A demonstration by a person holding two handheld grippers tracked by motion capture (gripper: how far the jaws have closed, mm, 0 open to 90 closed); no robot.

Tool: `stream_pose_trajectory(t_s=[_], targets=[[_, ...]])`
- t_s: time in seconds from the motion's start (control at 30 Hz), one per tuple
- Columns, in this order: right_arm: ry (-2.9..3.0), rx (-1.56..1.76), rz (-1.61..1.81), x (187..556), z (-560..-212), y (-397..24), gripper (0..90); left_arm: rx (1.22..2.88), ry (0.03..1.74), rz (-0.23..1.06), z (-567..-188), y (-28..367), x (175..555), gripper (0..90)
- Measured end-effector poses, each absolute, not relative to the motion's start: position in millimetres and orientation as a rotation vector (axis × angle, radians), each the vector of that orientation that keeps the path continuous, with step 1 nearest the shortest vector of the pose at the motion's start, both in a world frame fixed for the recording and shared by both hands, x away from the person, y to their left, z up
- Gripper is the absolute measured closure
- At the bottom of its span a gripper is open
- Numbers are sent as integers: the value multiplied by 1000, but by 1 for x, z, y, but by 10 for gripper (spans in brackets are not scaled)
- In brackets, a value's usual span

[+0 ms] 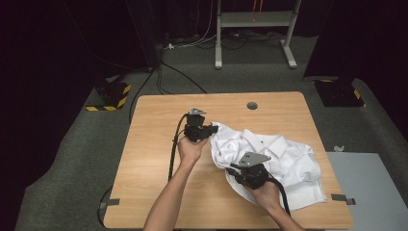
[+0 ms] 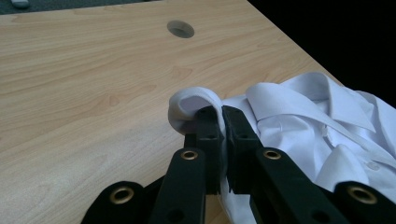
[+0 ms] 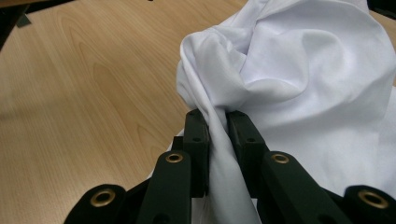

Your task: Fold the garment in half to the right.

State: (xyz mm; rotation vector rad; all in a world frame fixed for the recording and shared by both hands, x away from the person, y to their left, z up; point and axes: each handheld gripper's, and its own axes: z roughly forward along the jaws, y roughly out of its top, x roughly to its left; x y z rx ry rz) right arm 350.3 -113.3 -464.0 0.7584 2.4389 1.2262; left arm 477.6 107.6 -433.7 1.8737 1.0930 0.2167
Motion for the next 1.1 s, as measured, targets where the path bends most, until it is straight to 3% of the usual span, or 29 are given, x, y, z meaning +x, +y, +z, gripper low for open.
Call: stream_pose_trajectory(t_s=[1.1], targets=[[2416,749,1292,347,-437,-123,794,1875,1047,201,-399,105,482,869]])
